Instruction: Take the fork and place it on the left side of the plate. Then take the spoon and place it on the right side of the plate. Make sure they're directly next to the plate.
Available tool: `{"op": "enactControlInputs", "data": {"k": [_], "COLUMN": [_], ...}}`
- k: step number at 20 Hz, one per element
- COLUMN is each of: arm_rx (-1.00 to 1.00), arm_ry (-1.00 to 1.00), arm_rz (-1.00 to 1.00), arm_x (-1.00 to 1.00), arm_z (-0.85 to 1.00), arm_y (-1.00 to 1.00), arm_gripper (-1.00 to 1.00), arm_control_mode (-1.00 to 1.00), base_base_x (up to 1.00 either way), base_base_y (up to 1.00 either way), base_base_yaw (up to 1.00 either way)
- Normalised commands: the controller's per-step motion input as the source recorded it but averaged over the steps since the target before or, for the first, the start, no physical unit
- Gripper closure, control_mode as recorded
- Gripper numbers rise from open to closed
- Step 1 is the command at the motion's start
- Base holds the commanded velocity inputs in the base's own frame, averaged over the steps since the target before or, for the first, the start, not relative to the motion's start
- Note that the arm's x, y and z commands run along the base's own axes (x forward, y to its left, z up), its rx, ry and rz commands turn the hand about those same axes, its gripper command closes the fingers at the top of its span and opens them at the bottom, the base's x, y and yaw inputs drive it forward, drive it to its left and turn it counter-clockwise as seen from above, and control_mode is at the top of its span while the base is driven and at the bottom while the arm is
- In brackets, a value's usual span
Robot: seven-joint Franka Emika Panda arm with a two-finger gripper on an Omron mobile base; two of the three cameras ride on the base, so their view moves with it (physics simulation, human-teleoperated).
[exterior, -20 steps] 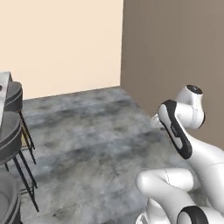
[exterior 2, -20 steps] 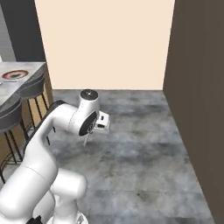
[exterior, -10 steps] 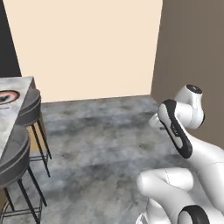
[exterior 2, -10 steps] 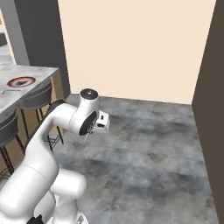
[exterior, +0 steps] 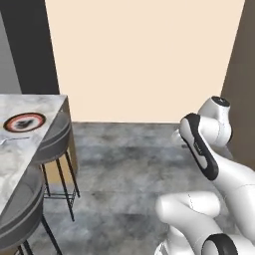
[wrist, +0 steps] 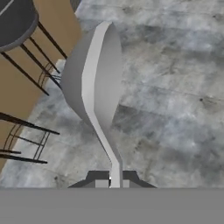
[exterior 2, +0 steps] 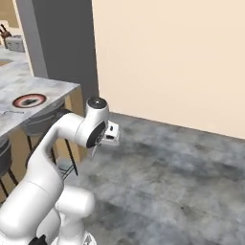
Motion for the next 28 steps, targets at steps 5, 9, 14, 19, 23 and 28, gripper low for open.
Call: {"op": "enactControlInputs", "data": {"k": [5, 9, 14, 19, 23, 28], "arm_rx": [0.00, 0.00, 0.00, 0.00, 0.00, 0.00], "arm_ry": [0.00, 0.00, 0.00, 0.00, 0.00, 0.00], "arm_rz": [0.00, 0.00, 0.00, 0.00, 0.00, 0.00], "arm_x": [0.00, 0.00, 0.00, 0.00, 0.00, 0.00], "arm_z": [0.00, 0.00, 0.00, 0.00, 0.00, 0.00], "arm_y": [0.00, 0.00, 0.00, 0.00, 0.00, 0.00], "arm_gripper": [1.00, 1.00, 1.00, 1.00, 1.00, 1.00], "arm_control_mode": [1.00, 1.00, 1.00, 1.00, 1.00, 1.00], "base_base_x": [1.00, 1.00, 1.00, 1.00, 1.00, 1.00], "base_base_y": [-0.29, -0.24, -0.25, -0.26, -0.28, -0.31], "base_base_yaw": [0.37, 0.45, 0.53, 0.56, 0.57, 0.60]}}
